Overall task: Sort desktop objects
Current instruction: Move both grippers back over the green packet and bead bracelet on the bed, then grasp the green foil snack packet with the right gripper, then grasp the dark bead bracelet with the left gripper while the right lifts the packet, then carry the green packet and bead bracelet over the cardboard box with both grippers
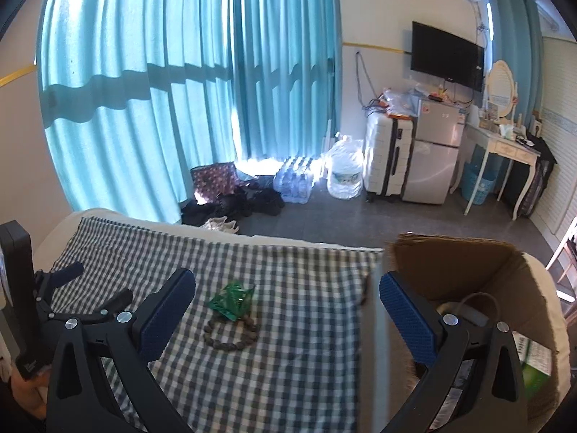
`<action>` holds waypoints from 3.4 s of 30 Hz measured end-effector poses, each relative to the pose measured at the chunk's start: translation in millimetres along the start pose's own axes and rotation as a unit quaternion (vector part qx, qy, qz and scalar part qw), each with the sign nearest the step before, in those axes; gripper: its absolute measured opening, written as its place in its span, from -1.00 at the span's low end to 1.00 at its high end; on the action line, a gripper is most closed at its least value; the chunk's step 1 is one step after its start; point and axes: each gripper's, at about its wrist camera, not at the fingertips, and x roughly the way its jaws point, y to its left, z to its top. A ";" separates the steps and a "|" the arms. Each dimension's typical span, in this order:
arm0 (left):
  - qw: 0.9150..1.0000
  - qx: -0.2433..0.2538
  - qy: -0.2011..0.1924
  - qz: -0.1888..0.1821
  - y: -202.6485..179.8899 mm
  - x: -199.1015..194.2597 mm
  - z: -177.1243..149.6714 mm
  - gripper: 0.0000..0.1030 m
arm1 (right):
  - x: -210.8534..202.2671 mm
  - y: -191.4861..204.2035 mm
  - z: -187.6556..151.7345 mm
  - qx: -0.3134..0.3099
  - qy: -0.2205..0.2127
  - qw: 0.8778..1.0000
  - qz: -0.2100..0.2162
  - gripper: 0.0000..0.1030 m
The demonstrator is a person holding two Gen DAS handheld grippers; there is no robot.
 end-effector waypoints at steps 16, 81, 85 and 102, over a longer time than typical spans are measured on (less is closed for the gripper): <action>0.999 0.010 0.048 0.010 -6.5 29.2 -12.8 1.00 | 142.6 29.7 -29.9 -0.001 0.166 0.985 0.038 0.94; 0.991 0.015 0.075 -0.112 -109.0 79.5 -26.9 -0.79 | 21.2 -20.6 44.1 0.026 0.054 0.998 0.012 -0.38; 0.992 0.012 0.052 -0.111 -102.7 62.3 -13.4 -0.79 | -2.1 -13.6 43.3 0.014 0.041 0.999 0.012 -0.38; 0.995 0.007 -0.039 -0.089 -77.4 -48.4 10.1 -0.79 | -85.1 -16.8 14.8 0.013 -0.004 1.000 0.015 -0.38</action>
